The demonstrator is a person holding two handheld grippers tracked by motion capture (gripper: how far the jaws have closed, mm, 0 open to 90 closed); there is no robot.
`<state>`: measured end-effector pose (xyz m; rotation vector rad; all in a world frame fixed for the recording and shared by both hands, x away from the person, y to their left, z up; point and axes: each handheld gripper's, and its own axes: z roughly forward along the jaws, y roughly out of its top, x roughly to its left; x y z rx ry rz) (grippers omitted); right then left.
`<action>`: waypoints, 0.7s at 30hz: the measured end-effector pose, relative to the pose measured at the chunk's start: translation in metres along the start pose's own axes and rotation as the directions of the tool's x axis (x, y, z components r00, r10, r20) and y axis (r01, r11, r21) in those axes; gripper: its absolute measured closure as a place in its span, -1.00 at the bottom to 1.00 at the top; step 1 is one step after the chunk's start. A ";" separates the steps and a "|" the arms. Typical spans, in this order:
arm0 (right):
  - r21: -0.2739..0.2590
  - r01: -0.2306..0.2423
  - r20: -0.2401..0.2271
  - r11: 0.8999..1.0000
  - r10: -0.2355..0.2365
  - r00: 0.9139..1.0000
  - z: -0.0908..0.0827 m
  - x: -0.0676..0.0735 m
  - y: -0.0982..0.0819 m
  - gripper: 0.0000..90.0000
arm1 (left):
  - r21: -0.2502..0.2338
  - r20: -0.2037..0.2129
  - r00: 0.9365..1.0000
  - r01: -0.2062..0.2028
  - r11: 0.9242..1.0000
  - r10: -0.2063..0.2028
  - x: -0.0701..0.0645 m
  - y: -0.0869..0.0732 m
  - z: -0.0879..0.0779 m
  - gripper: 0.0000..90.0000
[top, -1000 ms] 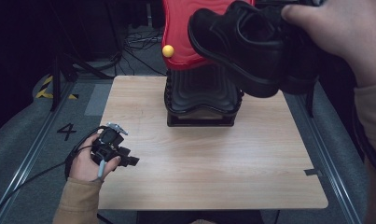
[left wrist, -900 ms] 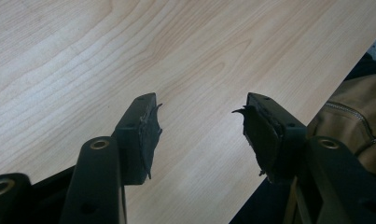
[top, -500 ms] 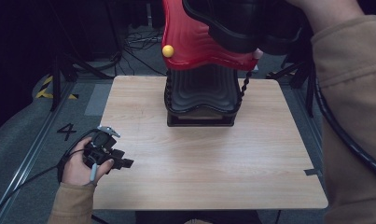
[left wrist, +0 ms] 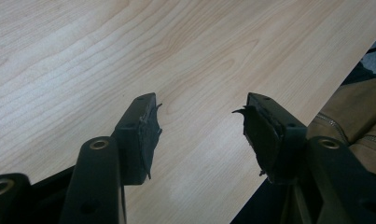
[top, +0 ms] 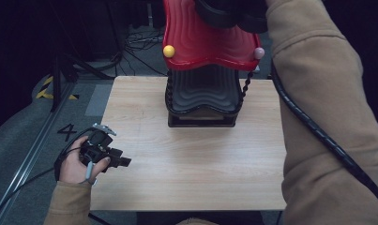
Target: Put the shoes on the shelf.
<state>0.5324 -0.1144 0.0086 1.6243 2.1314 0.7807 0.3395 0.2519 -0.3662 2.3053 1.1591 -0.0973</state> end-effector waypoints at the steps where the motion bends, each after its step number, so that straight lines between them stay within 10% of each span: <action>1: -0.010 -0.009 0.005 1.000 0.009 1.000 0.002 0.002 0.003 0.83 | 0.000 0.001 1.000 -0.002 1.000 0.002 0.001 0.000 -0.001 0.01; 21: -0.108 -0.062 0.080 0.992 0.071 0.994 0.058 0.022 0.016 0.80 | 0.001 0.017 1.000 0.007 1.000 -0.007 0.007 0.000 0.003 0.02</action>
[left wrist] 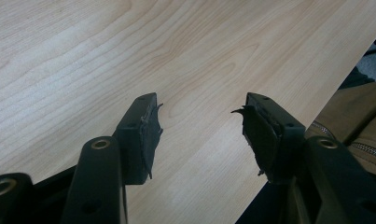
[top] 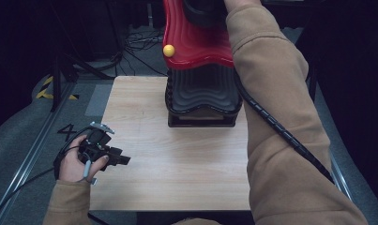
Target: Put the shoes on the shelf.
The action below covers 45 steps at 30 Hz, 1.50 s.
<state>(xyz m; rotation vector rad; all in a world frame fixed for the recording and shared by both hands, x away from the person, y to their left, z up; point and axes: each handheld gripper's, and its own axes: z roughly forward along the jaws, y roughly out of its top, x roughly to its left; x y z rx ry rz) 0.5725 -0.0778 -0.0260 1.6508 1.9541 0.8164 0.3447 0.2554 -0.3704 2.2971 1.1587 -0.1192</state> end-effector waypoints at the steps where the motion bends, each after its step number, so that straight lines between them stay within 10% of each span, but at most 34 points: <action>1: 0.001 0.010 0.009 1.000 -0.010 1.000 0.000 0.001 -0.001 0.79 | 0.002 -0.001 1.000 0.000 1.000 0.000 0.000 0.000 0.001 0.02; 24: 0.140 -0.040 -0.036 0.989 0.045 0.998 0.034 0.005 -0.030 0.59 | 0.004 0.000 1.000 -0.009 1.000 0.009 -0.004 0.005 0.002 0.02; 45: 0.103 0.028 -0.171 0.994 -0.010 0.985 -0.013 -0.017 -0.037 0.14 | 0.009 0.002 1.000 -0.013 1.000 0.013 -0.007 0.006 0.002 0.01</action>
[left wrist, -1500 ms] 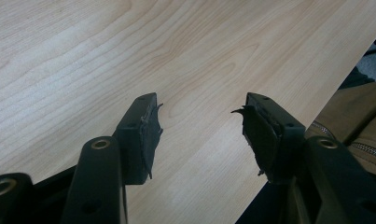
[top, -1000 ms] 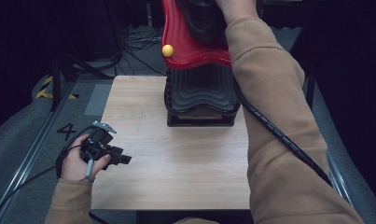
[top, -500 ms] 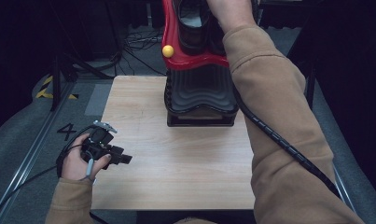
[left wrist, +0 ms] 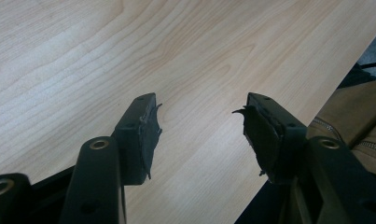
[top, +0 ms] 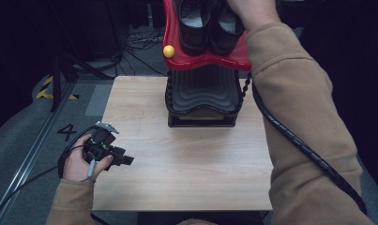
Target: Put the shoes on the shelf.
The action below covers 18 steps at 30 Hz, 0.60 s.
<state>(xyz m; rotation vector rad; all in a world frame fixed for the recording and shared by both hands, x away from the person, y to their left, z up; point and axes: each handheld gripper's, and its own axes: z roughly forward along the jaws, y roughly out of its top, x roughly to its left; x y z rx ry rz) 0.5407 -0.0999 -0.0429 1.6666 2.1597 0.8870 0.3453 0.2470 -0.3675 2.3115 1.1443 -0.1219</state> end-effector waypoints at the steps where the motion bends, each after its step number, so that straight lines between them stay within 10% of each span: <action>1: -0.006 0.009 -0.005 1.000 -0.009 1.000 -0.005 -0.002 -0.001 0.12 | -0.002 -0.003 1.000 0.001 1.000 -0.001 0.001 0.000 0.000 0.01; 8: -0.049 0.075 -0.020 0.996 -0.076 0.997 -0.036 -0.016 -0.015 0.06 | -0.016 -0.017 1.000 0.013 1.000 -0.014 0.001 -0.003 -0.005 0.01; 18: -0.096 0.262 -0.092 0.960 -0.271 0.958 -0.083 -0.045 -0.083 0.00 | -0.022 -0.054 0.998 -0.015 1.000 0.013 -0.016 0.003 -0.010 0.01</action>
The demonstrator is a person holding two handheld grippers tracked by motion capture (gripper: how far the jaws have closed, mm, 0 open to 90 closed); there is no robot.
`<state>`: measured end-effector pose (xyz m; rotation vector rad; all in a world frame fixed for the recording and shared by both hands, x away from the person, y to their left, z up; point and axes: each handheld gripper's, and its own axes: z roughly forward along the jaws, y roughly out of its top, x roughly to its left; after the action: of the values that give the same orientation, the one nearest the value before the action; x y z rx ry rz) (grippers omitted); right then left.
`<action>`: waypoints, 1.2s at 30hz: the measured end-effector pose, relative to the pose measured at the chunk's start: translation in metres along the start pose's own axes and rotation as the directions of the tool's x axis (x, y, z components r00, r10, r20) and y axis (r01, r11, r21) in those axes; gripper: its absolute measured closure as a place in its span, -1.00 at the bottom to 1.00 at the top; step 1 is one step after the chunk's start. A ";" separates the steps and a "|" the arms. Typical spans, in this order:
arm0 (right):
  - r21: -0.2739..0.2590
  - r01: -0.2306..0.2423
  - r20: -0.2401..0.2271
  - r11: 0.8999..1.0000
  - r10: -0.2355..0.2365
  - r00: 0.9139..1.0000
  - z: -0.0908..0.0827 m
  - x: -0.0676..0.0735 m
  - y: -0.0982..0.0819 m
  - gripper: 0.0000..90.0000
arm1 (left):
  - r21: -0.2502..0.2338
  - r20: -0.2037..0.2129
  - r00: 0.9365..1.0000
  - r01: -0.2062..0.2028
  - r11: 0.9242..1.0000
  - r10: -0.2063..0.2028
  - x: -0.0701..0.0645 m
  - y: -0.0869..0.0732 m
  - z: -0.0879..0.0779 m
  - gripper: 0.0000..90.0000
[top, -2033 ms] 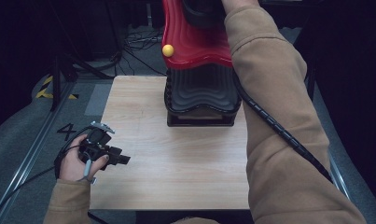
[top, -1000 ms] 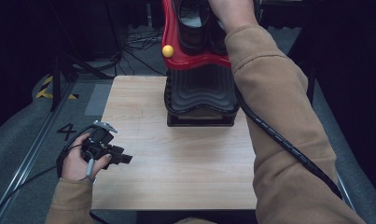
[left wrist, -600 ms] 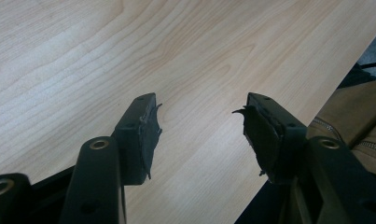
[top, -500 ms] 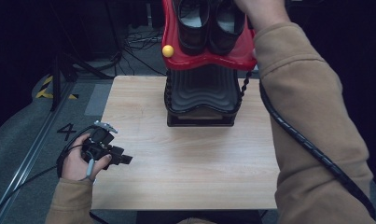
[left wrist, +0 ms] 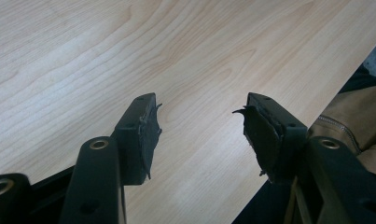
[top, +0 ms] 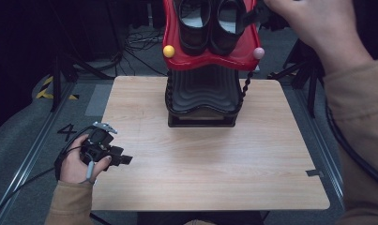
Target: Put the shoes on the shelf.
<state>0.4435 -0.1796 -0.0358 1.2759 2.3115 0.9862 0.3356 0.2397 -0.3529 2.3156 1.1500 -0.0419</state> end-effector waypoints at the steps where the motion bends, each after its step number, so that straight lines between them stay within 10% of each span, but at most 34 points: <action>1: 0.003 0.006 -0.013 1.000 -0.006 1.000 -0.005 -0.002 -0.007 -0.01 | 0.000 -0.003 1.000 -0.004 1.000 0.004 -0.003 0.001 -0.001 0.01; 12: 0.015 0.065 -0.051 0.998 -0.064 0.997 -0.017 -0.028 -0.081 -0.06 | 0.017 -0.012 1.000 -0.018 1.000 0.018 -0.020 -0.002 0.000 0.00; 36: 0.157 0.144 -0.092 0.977 -0.130 0.987 0.087 -0.046 -0.204 -0.09 | 0.037 -0.029 1.000 -0.002 0.999 0.003 -0.018 -0.004 0.008 0.01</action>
<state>0.3933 -0.2557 -0.2436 1.1351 2.5501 0.8324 0.3231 0.2252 -0.3566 2.3569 1.1700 -0.0287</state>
